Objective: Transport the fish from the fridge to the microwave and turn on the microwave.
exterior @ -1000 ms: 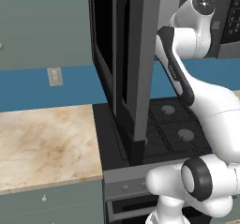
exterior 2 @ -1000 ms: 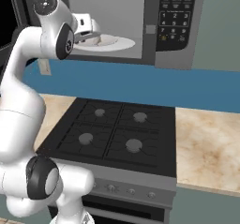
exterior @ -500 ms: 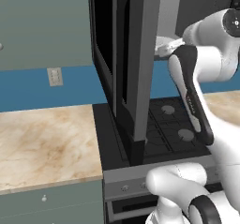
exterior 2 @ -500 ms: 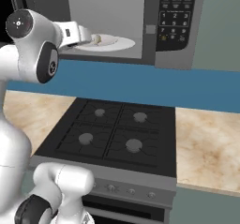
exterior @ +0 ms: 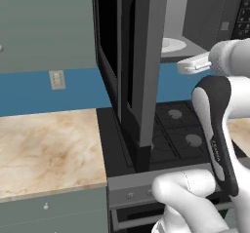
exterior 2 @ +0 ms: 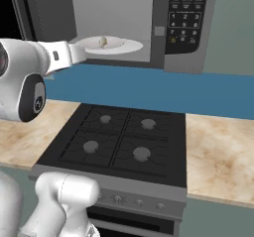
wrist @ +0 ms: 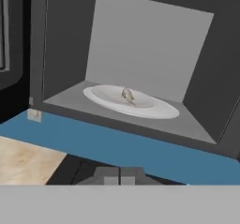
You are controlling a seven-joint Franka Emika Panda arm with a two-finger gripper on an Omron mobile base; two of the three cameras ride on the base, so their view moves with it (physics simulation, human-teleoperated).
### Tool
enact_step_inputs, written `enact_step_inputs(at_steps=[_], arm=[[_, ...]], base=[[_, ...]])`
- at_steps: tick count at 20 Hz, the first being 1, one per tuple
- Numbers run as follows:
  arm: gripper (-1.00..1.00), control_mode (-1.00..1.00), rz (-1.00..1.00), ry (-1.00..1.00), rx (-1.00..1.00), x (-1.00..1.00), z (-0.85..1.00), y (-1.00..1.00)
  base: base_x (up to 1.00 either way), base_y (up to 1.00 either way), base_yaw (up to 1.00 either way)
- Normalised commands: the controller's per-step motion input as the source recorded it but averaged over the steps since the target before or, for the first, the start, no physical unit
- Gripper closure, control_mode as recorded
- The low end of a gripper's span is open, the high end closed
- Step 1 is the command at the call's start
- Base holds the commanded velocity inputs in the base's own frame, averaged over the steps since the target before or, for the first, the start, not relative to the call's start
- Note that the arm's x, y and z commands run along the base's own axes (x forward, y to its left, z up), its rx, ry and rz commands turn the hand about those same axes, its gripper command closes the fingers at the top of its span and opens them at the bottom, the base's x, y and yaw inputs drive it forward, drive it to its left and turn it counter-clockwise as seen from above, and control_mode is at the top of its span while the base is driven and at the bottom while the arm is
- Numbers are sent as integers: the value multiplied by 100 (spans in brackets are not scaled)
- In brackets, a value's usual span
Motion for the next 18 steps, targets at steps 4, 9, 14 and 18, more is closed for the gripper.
enact_step_inputs(at_steps=[4,9,14,18], arm=[[100,-100,0,-4,4,-74,12,0],[100,-100,0,-6,1,-74,9,0],[100,-100,0,-8,0,-55,2,1],[100,-100,0,-8,0,-36,0,14]], base=[[0,0,0],[0,0,0],[0,0,0],[0,0,0]])
